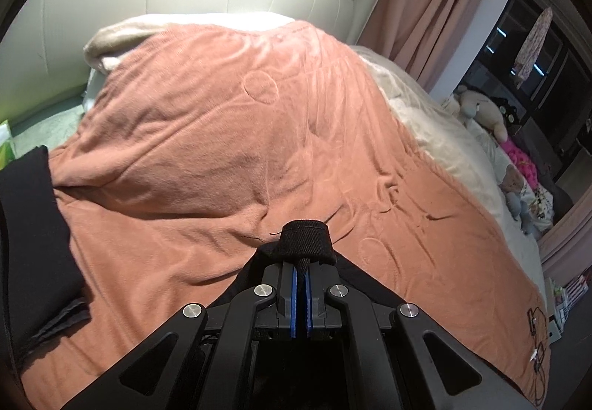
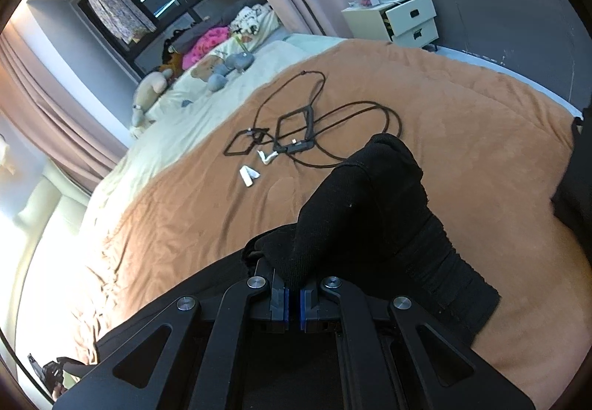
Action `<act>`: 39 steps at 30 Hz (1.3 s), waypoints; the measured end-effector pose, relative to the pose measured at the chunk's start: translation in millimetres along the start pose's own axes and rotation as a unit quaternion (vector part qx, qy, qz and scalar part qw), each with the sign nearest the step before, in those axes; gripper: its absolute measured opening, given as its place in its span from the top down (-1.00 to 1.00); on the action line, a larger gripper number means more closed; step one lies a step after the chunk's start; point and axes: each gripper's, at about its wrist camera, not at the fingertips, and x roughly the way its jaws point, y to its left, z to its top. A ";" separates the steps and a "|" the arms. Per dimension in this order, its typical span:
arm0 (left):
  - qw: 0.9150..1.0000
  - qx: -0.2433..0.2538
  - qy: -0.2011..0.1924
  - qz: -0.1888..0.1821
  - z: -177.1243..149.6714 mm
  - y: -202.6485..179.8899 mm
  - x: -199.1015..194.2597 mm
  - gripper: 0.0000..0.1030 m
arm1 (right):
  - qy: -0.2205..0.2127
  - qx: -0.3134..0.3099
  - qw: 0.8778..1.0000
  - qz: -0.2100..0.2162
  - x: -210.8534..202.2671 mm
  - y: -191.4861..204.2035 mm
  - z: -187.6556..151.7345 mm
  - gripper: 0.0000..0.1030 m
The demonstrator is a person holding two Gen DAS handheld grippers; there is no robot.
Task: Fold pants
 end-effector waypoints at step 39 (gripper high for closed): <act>0.993 0.017 0.117 -0.026 -37.7 -39.2 96.7 0.20 | 0.165 0.010 0.985 0.059 70.1 48.3 -50.3 -0.18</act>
